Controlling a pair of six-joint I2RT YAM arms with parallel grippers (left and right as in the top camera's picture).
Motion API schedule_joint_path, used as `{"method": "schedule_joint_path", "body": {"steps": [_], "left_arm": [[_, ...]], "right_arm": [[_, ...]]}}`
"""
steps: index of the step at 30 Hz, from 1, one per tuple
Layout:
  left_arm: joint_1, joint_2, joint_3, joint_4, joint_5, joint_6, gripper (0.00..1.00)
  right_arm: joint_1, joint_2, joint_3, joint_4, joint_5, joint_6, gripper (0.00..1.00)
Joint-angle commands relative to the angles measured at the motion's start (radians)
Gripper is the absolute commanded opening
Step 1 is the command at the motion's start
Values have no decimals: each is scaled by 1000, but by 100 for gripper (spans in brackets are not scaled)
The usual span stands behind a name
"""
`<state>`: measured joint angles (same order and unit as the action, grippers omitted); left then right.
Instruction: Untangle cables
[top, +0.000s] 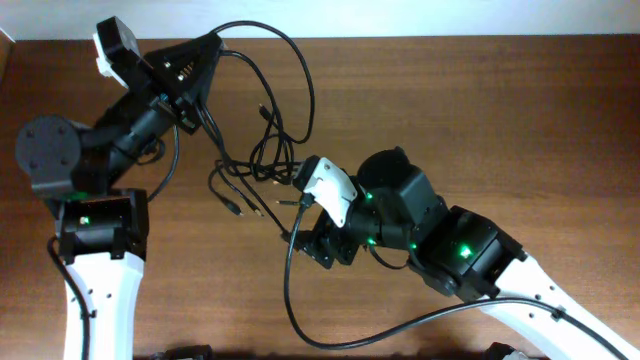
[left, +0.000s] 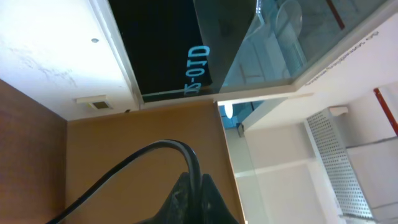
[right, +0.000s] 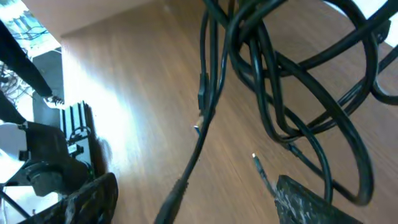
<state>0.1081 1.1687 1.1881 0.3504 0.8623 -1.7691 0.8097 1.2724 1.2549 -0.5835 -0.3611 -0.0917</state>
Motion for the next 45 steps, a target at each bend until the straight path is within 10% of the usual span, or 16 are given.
{"method": "schedule_joint_path", "body": {"steps": [1, 17, 23, 30, 36, 45], "left_arm": [[3, -29, 58, 7, 35, 11, 0], [-16, -176, 59, 7, 92, -26, 0], [-138, -176, 58, 7, 7, -26, 0], [-24, -113, 58, -13, -21, -10, 0], [76, 21, 58, -339, 9, 334, 0], [100, 66, 58, -369, 56, 426, 2]], "right_arm": [[-7, -15, 3, 1, -5, -51, 79], [-7, -17, 3, 154, 33, -114, 78], [-7, -17, 3, 183, 32, -110, 4], [-7, -79, 3, 179, 21, 8, 4], [-7, -394, 3, 172, 222, 113, 4], [-7, -764, 3, 131, 1037, 163, 4]]}}
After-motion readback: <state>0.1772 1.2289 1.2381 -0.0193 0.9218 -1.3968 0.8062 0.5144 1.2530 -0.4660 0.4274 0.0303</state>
